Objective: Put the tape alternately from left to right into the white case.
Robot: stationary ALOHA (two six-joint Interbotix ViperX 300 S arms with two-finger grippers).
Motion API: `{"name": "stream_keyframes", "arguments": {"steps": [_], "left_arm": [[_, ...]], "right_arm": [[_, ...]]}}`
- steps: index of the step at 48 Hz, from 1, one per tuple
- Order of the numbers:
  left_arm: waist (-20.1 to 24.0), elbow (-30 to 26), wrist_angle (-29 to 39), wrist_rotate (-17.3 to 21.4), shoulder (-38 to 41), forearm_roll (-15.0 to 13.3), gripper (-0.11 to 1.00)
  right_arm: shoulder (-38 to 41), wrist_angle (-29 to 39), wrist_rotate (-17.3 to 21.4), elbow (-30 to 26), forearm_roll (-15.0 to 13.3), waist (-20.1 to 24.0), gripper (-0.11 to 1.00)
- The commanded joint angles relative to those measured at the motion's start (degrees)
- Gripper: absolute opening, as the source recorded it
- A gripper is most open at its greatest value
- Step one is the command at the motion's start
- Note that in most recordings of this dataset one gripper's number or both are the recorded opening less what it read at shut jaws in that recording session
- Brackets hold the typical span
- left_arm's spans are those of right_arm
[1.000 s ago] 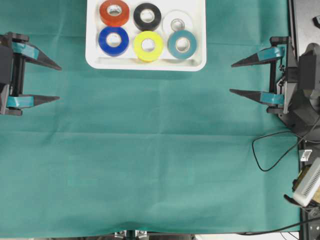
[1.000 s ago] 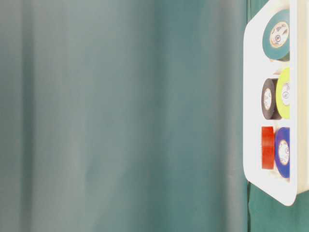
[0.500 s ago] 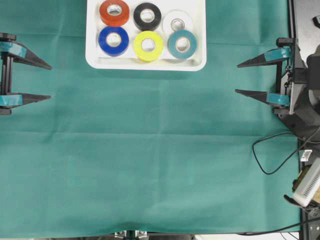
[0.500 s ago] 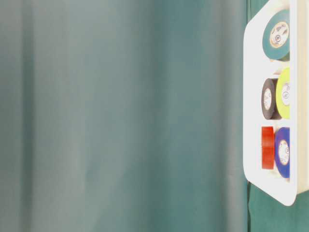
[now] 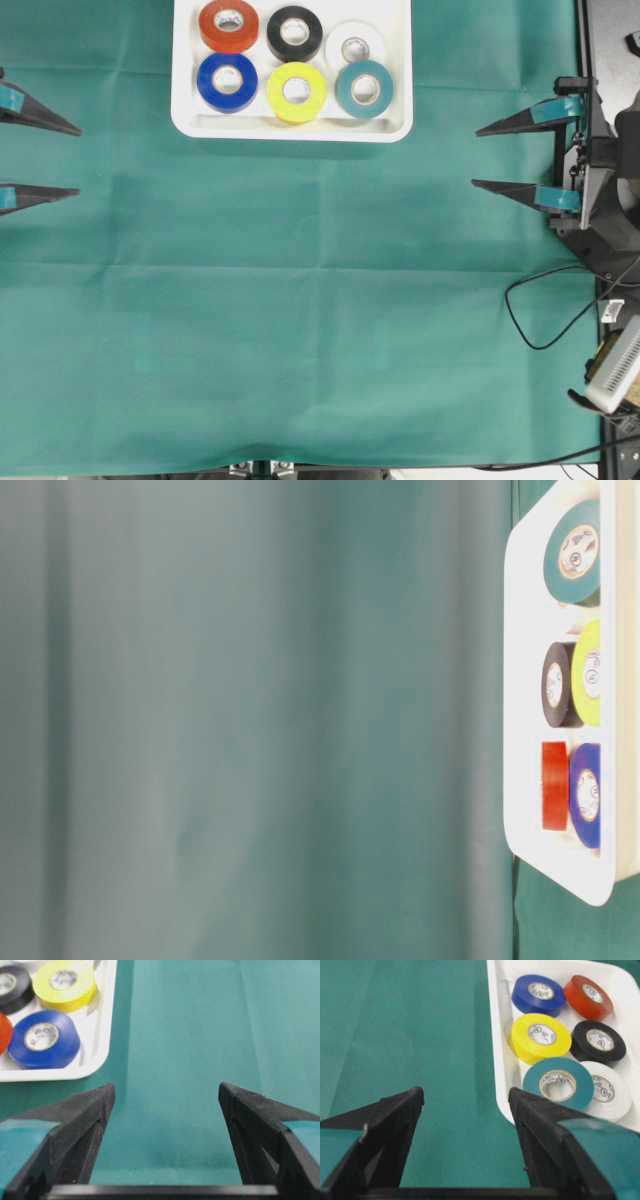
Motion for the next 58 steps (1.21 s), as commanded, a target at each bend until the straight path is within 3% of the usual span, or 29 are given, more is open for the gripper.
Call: {"name": "stream_keyframes", "arguments": {"steps": [1,29,58], "left_arm": [[0.0,0.3,-0.6,-0.1,-1.8,-0.1,0.37],[0.5,8.1,-0.4,-0.5,-18.1,-0.2,0.37],[1.4,11.7,0.8,-0.4,-22.1,-0.1,0.37]], "right_arm": [[0.2,-0.2,0.1,-0.4,0.2,-0.1,0.74],[-0.3,-0.4,0.1,1.1,0.2,-0.1,0.74],[-0.4,-0.4,0.0,1.9,0.1,-0.1,0.74]]}}
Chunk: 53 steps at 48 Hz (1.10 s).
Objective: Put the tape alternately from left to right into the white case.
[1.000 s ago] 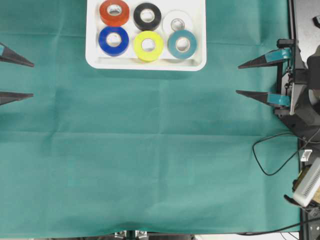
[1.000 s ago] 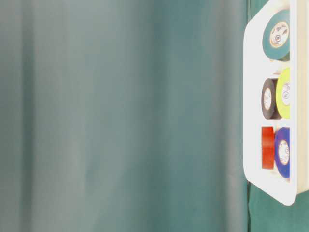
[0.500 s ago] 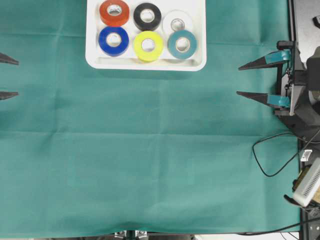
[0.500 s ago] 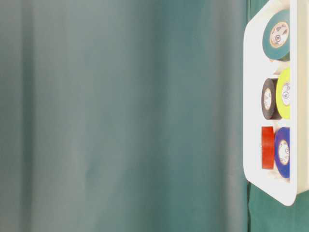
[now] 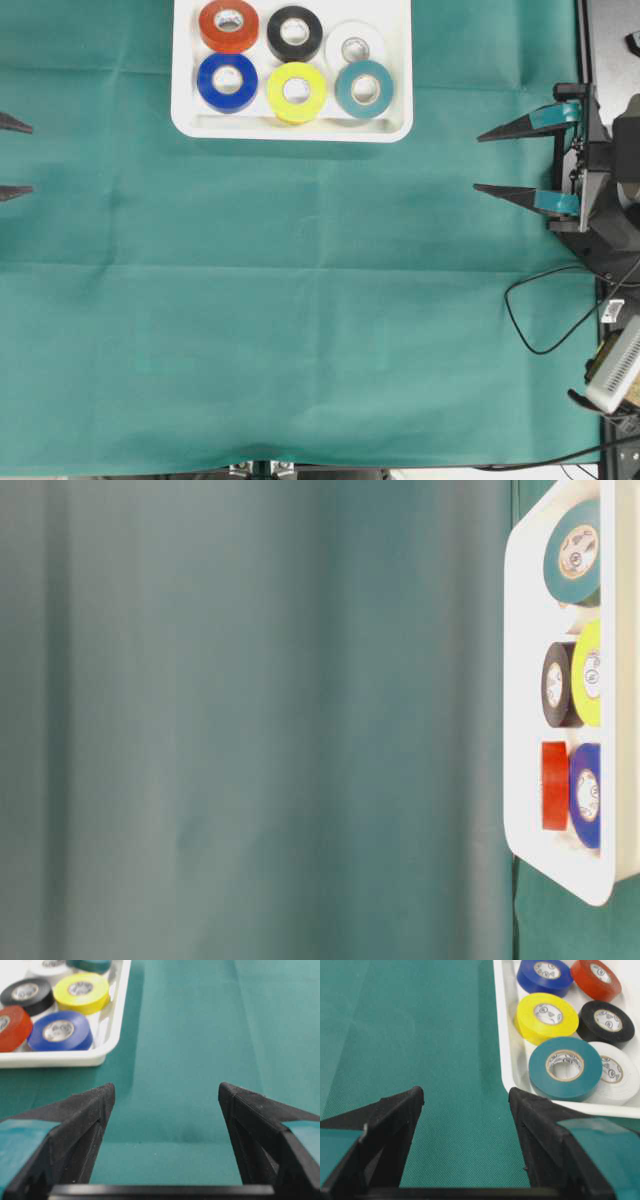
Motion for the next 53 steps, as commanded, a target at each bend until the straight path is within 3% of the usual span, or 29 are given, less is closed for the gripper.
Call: {"name": "stream_keyframes", "arguments": {"steps": [1,16,53], "left_arm": [[0.4,-0.4,-0.1,0.0,-0.4,-0.2,0.37],[0.4,1.2,0.8,0.0,-4.7,0.0,0.37],[0.4,1.3,0.8,0.0,-5.0,0.0,0.37]], "right_arm": [[0.3,-0.4,0.1,-0.4,0.1,-0.1,0.74],[-1.0,-0.4,0.1,0.5,0.0,-0.1,0.74],[-1.2,-0.3,0.1,0.6,0.0,-0.1,0.74]]}}
